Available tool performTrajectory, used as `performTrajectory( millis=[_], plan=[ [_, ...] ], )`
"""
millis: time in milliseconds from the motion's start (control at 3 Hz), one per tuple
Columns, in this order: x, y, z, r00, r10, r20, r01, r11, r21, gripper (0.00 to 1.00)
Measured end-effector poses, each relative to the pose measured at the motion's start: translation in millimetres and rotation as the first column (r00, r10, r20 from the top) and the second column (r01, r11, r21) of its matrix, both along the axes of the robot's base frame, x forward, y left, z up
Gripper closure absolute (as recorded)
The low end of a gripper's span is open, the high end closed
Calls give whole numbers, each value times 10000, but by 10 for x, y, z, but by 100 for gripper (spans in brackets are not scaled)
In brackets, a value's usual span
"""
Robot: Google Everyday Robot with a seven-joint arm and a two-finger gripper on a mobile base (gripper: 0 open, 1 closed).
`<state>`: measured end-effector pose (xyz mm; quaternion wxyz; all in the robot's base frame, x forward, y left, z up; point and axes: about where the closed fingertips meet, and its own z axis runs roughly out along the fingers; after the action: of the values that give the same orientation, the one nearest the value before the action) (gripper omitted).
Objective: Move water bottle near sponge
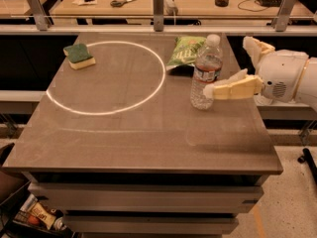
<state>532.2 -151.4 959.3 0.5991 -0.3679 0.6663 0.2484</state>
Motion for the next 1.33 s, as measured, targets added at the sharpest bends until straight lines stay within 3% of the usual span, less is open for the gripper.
performTrajectory(
  millis=[667,1333],
  plan=[
    [199,171,7,9957,-361,850,296,9967,758,0],
    [283,359,-184,9980,-51,627,4,9972,748,0]
  ],
)
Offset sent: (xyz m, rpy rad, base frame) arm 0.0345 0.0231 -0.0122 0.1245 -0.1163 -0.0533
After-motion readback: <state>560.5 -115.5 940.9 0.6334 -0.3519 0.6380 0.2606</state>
